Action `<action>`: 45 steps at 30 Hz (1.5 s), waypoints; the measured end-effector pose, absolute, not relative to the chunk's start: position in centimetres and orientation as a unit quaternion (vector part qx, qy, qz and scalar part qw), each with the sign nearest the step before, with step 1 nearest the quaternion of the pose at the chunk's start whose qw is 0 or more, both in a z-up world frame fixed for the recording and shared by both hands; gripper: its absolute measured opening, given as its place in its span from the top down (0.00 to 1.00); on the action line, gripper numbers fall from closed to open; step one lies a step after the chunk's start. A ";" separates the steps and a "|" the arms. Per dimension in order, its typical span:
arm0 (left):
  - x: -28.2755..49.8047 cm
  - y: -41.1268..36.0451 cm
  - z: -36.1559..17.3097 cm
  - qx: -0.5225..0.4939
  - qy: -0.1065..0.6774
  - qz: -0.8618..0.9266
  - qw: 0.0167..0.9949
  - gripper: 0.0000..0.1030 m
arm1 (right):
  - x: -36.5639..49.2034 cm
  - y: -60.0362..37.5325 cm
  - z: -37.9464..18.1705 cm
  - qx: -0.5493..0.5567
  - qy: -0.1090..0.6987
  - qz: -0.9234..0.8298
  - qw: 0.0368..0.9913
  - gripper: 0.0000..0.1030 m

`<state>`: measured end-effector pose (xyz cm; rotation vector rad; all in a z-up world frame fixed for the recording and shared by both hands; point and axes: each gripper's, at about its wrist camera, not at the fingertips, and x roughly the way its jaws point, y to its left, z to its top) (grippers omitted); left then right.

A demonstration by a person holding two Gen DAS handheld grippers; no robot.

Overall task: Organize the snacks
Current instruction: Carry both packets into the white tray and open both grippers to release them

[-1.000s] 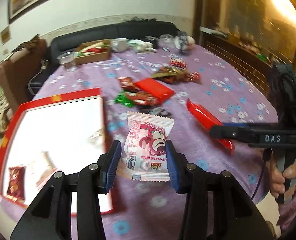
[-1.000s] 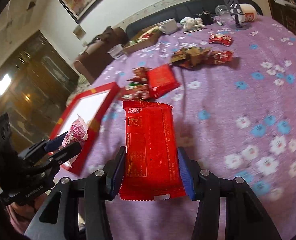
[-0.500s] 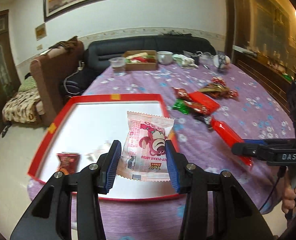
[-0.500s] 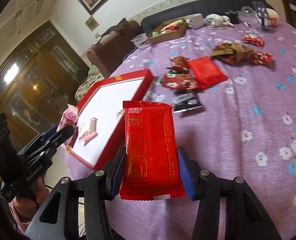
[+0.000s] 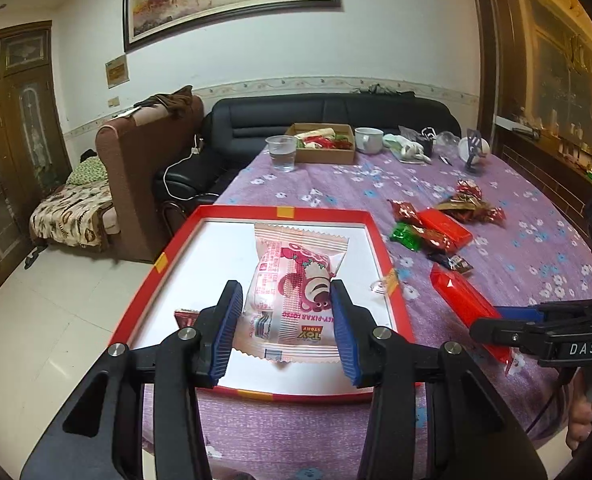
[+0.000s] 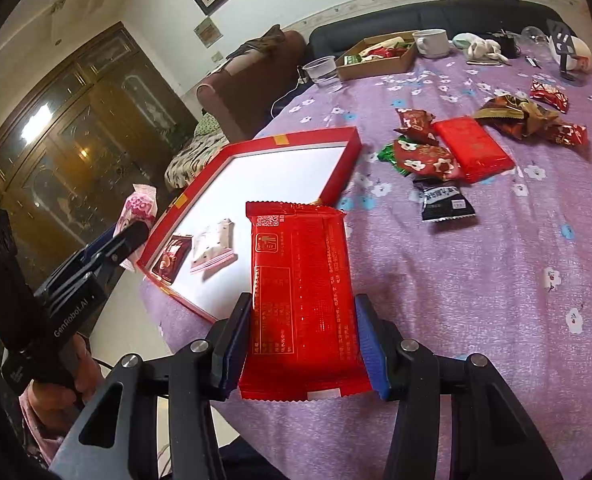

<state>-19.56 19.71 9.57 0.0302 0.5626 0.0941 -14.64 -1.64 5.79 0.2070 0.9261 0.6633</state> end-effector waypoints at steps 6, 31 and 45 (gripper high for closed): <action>-19.8 20.6 9.6 0.008 0.275 0.055 0.960 0.59 | -14.7 -0.7 6.3 0.092 0.436 0.316 0.837 0.51; -18.4 25.2 6.7 -0.024 0.316 0.091 0.944 0.59 | -13.2 7.4 5.7 0.054 0.449 0.360 0.816 0.51; -16.8 26.0 4.4 -0.024 0.351 0.096 0.931 0.59 | -11.3 9.7 3.8 0.052 0.463 0.368 0.805 0.57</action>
